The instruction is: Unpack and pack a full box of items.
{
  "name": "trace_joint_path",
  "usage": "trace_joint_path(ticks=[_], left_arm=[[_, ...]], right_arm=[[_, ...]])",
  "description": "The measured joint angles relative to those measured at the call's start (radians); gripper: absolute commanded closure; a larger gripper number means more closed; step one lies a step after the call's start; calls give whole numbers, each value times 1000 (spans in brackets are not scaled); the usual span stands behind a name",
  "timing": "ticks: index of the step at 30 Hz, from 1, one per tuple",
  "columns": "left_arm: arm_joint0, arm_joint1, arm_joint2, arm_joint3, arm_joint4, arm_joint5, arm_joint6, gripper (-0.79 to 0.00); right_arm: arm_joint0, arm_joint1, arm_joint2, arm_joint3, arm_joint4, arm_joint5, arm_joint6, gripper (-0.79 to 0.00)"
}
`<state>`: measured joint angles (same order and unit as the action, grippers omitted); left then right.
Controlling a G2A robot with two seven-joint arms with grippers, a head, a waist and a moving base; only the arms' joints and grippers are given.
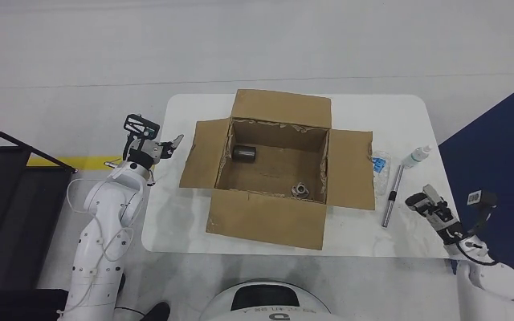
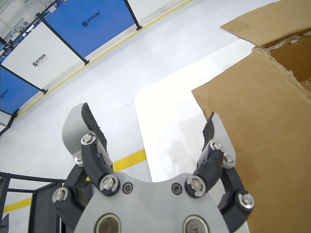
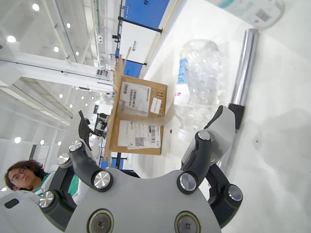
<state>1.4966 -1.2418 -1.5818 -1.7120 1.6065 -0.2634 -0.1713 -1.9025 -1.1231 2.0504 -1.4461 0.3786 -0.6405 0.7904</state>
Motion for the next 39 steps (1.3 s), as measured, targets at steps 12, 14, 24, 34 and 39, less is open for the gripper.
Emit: trace_joint_path(ticks=[12, 14, 24, 34, 39], left_arm=[[0, 0, 0, 0, 0, 0, 0, -785], [0, 0, 0, 0, 0, 0, 0, -785], [0, 0, 0, 0, 0, 0, 0, -785], [0, 0, 0, 0, 0, 0, 0, -785], [0, 0, 0, 0, 0, 0, 0, -785]], right_arm=[[-69, -1, 20, -329, -104, 77, -31, -776], [-39, 3, -6, -389, -148, 140, -16, -779], [-10, 7, -165, -693, -397, 314, 2, -754], [219, -2, -526, -671, -618, 610, -32, -785], [270, -9, -606, -668, -659, 702, -98, -785]])
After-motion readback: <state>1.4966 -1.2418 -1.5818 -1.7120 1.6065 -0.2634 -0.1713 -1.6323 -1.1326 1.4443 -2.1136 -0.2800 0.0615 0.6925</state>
